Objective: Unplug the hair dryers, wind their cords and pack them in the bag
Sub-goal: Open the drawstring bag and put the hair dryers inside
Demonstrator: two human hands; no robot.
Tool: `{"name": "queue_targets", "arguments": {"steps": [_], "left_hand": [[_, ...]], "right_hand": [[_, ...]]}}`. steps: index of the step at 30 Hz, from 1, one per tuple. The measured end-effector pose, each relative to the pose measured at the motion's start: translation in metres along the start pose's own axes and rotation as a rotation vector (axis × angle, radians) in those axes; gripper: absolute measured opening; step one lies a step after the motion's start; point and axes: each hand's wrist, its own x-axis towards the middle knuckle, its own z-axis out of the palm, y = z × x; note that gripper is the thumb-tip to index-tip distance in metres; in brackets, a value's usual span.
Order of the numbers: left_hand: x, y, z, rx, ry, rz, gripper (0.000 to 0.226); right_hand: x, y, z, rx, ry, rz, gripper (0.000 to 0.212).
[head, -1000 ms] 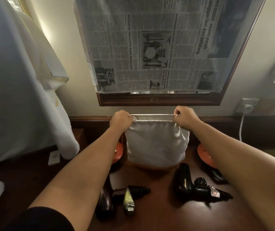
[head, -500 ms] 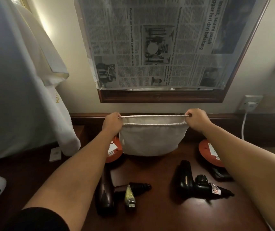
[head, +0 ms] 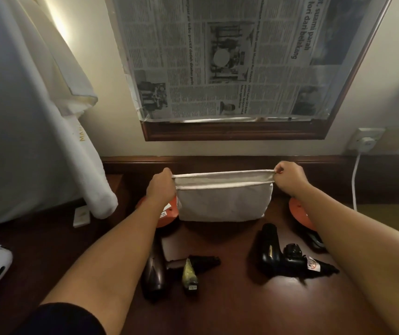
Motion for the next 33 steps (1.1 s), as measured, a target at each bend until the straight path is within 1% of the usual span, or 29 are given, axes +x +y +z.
{"name": "queue_targets", "arguments": {"steps": [2,3,5,7,8,10,11,13,14,15,17,18,20,22,23,25,27,29,31,33], "left_hand": [[0.0,0.006,0.004,-0.25,-0.004,-0.146,0.019],[0.001,0.008,0.005,-0.323,0.0,-0.191,0.022],[0.001,0.009,0.008,-0.36,0.009,-0.237,0.025],[-0.002,0.007,0.008,-0.29,0.013,-0.228,0.023],[-0.004,0.004,0.008,-0.221,0.005,-0.197,0.02],[-0.007,-0.004,0.006,-0.024,-0.036,-0.073,0.012],[-0.01,-0.007,0.005,0.066,-0.058,-0.011,0.012],[-0.014,-0.01,0.006,0.15,-0.072,0.052,0.018],[-0.015,-0.009,0.008,0.14,-0.071,0.064,0.021],[-0.016,-0.007,0.011,0.106,-0.064,0.069,0.023],[-0.013,0.0,0.019,-0.018,-0.065,0.072,0.026],[-0.009,0.004,0.021,-0.114,-0.076,0.045,0.026],[0.003,0.012,0.022,-0.416,-0.104,-0.093,0.026],[0.013,0.022,0.019,-0.688,-0.104,-0.228,0.027],[0.02,0.027,0.016,-0.783,-0.084,-0.267,0.027],[0.032,0.038,0.011,-0.919,-0.027,-0.292,0.027],[0.039,0.047,0.004,-0.991,0.047,-0.245,0.029],[0.04,0.048,0.0,-0.995,0.132,-0.18,0.033],[0.031,0.038,0.004,-0.932,0.157,-0.162,0.038],[0.016,0.017,0.024,-0.833,0.145,-0.143,0.039]], "right_hand": [[-0.002,0.001,0.003,0.018,-0.034,0.021,0.006],[-0.003,0.002,0.004,0.016,-0.035,0.02,0.007],[-0.006,0.003,0.006,-0.008,-0.029,0.006,0.013],[-0.009,0.005,0.005,-0.009,-0.021,0.006,0.017],[-0.009,0.008,0.004,-0.001,-0.011,0.016,0.018],[-0.01,0.012,0.0,-0.012,0.02,0.026,0.017],[-0.01,0.012,-0.002,-0.035,0.031,0.023,0.017],[-0.011,0.01,-0.001,-0.061,0.062,0.03,0.015],[-0.01,0.009,0.0,-0.062,0.09,0.042,0.013],[-0.01,0.008,0.002,-0.057,0.114,0.053,0.012],[-0.006,0.005,0.004,0.028,0.122,0.085,0.023],[-0.004,0.003,0.004,0.111,0.107,0.118,0.031],[0.002,-0.004,0.004,0.28,0.095,0.174,0.04],[0.009,-0.017,0.003,0.421,0.122,0.19,0.036],[0.013,-0.025,0.003,0.473,0.137,0.183,0.034],[0.019,-0.038,0.002,0.527,0.174,0.151,0.033],[0.02,-0.049,0.0,0.538,0.214,0.116,0.035],[0.016,-0.052,-0.003,0.525,0.29,0.062,0.031],[0.007,-0.046,0.001,0.466,0.37,0.012,0.024],[-0.006,-0.026,0.016,0.407,0.373,0.033,0.02]]}}
